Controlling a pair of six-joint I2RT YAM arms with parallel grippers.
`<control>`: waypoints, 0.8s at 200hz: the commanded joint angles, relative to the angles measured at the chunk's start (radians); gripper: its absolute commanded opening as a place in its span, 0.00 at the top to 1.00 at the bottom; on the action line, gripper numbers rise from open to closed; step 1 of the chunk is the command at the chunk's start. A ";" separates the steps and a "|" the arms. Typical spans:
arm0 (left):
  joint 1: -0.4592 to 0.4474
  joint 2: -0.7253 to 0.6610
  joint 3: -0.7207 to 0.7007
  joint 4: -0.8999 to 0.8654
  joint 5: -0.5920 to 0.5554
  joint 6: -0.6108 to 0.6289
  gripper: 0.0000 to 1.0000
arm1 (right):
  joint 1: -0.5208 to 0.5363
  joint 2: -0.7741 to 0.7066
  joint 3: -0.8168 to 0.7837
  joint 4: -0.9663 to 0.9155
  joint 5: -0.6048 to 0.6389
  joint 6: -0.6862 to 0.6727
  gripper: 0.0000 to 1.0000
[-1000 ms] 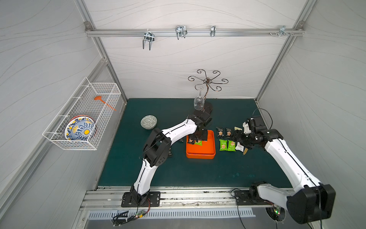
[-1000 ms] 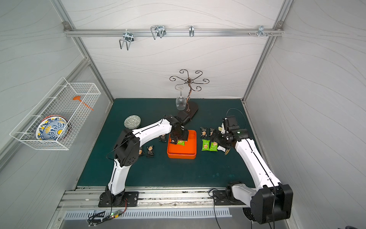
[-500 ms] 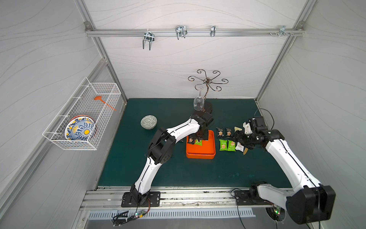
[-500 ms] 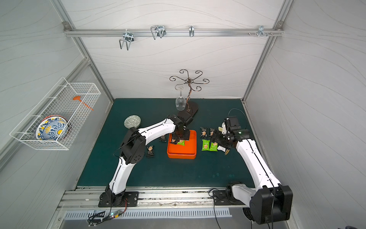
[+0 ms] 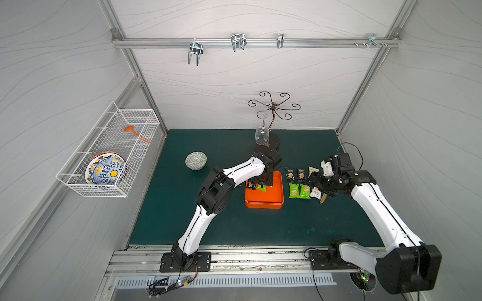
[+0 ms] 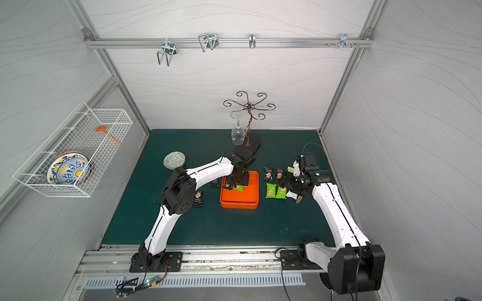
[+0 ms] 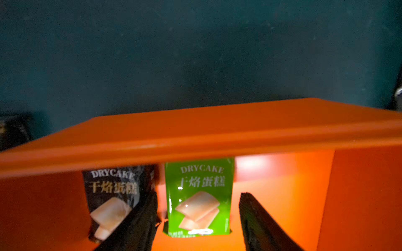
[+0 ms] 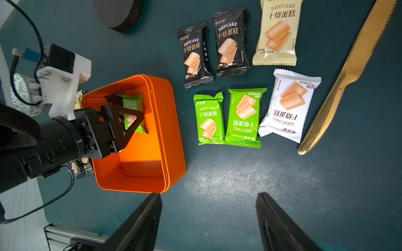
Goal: Take the cookies out of the storage box
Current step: Pick up the cookie from the storage box.
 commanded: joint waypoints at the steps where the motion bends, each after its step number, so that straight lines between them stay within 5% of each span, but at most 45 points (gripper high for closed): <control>1: -0.004 0.032 0.042 -0.015 -0.014 -0.010 0.35 | -0.006 -0.003 0.002 -0.020 -0.013 -0.016 0.26; 112: -0.008 0.070 0.044 -0.011 0.001 -0.016 0.40 | -0.015 -0.015 0.010 -0.037 -0.014 -0.030 0.27; 160: -0.008 0.062 0.042 -0.012 -0.002 -0.006 0.52 | -0.018 -0.007 0.023 -0.035 -0.021 -0.031 0.27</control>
